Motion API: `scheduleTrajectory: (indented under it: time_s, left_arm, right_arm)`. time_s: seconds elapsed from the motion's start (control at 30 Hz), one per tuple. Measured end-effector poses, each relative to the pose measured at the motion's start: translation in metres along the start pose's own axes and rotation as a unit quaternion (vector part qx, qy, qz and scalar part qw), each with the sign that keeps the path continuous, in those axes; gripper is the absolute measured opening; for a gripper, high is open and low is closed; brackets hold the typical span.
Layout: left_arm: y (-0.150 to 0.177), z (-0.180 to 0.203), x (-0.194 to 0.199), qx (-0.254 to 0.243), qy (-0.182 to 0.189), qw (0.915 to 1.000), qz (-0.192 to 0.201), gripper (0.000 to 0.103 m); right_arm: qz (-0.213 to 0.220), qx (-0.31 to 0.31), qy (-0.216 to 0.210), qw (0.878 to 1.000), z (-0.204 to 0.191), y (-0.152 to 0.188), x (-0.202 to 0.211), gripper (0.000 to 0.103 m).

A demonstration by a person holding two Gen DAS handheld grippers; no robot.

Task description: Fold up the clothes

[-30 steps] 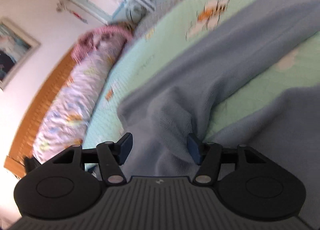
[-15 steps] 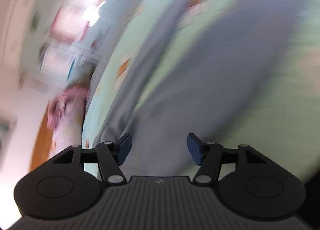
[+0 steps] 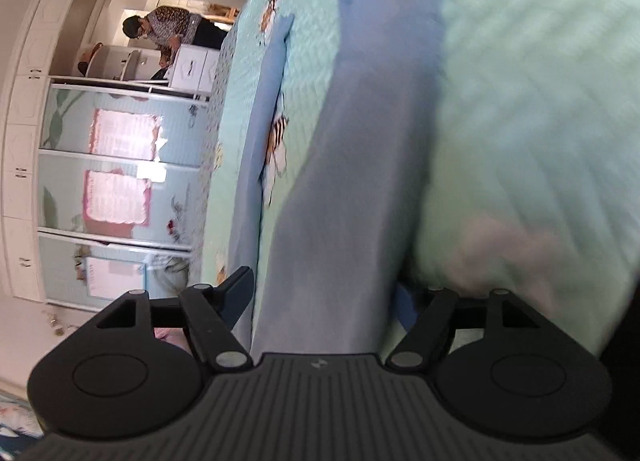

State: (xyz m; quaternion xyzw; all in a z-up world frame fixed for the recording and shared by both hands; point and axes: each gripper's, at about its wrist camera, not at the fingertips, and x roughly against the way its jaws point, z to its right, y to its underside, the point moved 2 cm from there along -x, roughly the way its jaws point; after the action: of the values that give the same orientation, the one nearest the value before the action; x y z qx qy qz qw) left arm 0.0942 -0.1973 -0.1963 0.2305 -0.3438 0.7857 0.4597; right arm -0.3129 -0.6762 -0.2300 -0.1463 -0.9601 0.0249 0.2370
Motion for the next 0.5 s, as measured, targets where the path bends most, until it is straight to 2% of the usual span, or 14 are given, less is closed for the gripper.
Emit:
scheduleTrajectory:
  time_s: [0.07,0.1,0.13,0.2,0.33,0.5]
  left_arm:
    - [0.001,0.003,0.005,-0.003,-0.002,0.9999,0.012,0.003]
    - [0.0,0.006,0.01,-0.006,-0.001,0.9997,0.025,0.003]
    - [-0.001,0.01,0.016,-0.011,0.005,0.9992,0.039,0.003]
    - [0.0,0.018,0.037,-0.024,0.03,0.9969,0.068,0.003]
    - [0.005,0.035,0.08,-0.038,0.085,0.9906,0.101,0.003]
    - [0.02,0.052,0.154,-0.029,0.146,0.9796,0.135,0.003]
  right_arm:
    - [0.0,0.017,0.006,1.0,-0.005,-0.008,-0.006,0.061]
    - [-0.007,0.022,0.009,1.0,-0.007,-0.012,-0.009,0.029]
    - [-0.016,0.025,0.003,1.0,-0.009,-0.015,-0.011,0.006]
    - [-0.01,0.032,-0.018,0.999,-0.017,-0.021,-0.001,0.005]
    - [0.002,0.077,-0.056,0.995,-0.053,-0.016,0.032,0.005]
    - [0.02,0.102,-0.091,0.99,-0.084,-0.018,0.093,0.005]
